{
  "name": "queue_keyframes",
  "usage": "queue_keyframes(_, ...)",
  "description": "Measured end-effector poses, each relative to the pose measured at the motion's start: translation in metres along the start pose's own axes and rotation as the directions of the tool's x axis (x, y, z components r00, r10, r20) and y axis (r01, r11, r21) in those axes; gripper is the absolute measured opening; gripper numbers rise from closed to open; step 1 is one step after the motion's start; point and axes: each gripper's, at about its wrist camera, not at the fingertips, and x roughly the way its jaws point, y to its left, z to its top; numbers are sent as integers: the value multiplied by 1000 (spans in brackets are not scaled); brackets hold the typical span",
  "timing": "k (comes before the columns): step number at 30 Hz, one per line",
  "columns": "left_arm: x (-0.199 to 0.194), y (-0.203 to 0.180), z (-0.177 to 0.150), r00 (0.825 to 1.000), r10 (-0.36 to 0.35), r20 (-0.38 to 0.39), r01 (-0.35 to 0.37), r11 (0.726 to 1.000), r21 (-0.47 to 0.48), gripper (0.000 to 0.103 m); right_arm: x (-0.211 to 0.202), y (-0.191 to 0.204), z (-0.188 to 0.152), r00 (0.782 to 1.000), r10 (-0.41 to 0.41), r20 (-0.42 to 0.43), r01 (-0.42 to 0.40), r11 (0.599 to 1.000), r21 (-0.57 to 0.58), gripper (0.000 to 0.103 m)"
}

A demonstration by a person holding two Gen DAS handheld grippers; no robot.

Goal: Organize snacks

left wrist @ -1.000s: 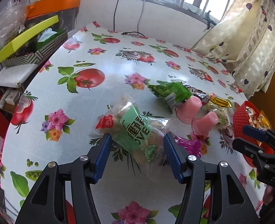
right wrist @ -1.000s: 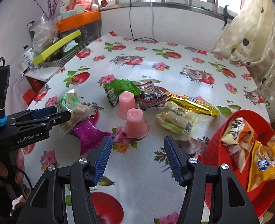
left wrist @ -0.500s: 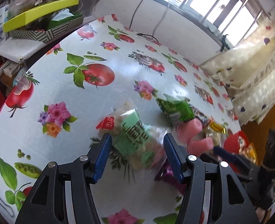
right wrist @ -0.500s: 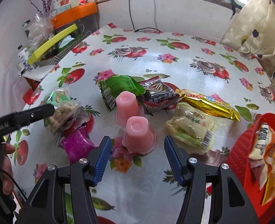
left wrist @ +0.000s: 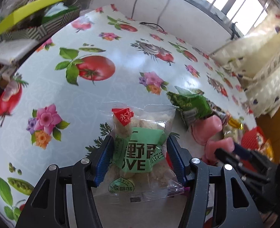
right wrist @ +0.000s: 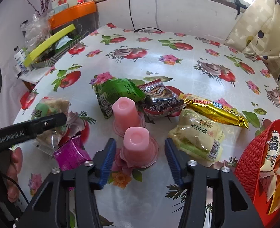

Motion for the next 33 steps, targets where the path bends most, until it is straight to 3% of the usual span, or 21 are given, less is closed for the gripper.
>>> queue_keyframes(4, 1, -5, -3, 1000, 25, 13, -26, 998, 55, 55, 2, 2, -1, 1000, 0, -3, 0, 1000, -12, 25)
queue_keyframes(14, 1, -10, -6, 998, 59, 34, -63, 988, 139, 51, -1, 6, -1, 1000, -6, 14, 6, 1000, -30, 23)
queue_keyframes(33, -9, -16, -12, 996, 73, 60, -83, 981, 178, 45, -15, 7, -6, 998, 14, 59, -12, 999, -42, 23)
